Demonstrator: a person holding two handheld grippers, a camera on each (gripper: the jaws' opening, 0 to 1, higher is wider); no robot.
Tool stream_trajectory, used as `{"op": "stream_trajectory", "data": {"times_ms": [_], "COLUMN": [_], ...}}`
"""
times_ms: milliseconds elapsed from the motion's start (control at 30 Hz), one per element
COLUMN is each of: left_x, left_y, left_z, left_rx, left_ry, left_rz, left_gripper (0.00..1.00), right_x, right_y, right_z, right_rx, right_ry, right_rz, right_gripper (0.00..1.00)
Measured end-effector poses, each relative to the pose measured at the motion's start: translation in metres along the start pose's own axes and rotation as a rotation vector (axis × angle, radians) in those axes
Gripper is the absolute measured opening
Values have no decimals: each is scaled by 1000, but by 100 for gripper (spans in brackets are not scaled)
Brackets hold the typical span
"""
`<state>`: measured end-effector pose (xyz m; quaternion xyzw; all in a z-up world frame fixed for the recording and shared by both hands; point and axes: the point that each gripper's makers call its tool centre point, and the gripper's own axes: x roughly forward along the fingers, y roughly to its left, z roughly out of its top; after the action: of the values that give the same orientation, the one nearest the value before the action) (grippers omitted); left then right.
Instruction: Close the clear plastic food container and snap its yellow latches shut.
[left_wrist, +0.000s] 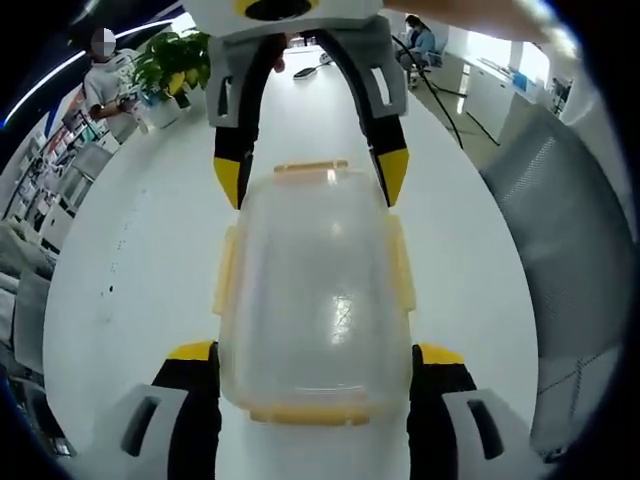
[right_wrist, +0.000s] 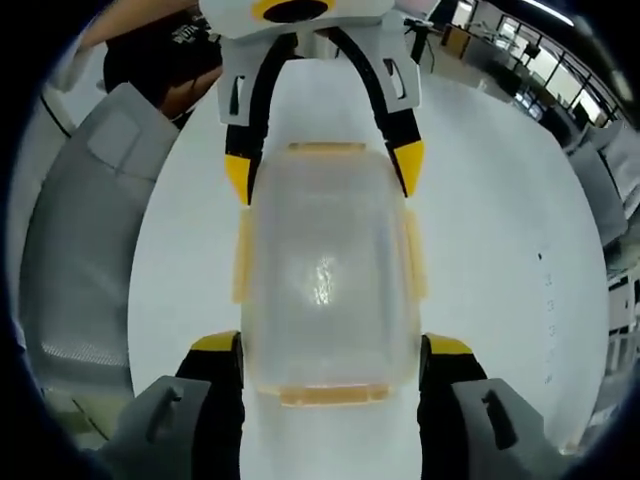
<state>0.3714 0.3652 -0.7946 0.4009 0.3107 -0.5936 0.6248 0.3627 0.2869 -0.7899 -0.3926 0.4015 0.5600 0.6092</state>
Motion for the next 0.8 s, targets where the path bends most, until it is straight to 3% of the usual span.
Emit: {"op": "stream_trajectory", "data": {"times_ms": [300, 800], "left_x": [3, 7], "left_y": [24, 49], "left_z": [-5, -5], "left_rx": [18, 4], "left_ry": [35, 11], "left_rz": [-14, -22], "left_gripper": [73, 74], "right_x": [2, 3], "right_y": [-23, -48], "right_z": [3, 3], "right_rx": [10, 2], "right_ry": [-11, -15], "right_rz": [-6, 1], "right_gripper": [68, 68]}}
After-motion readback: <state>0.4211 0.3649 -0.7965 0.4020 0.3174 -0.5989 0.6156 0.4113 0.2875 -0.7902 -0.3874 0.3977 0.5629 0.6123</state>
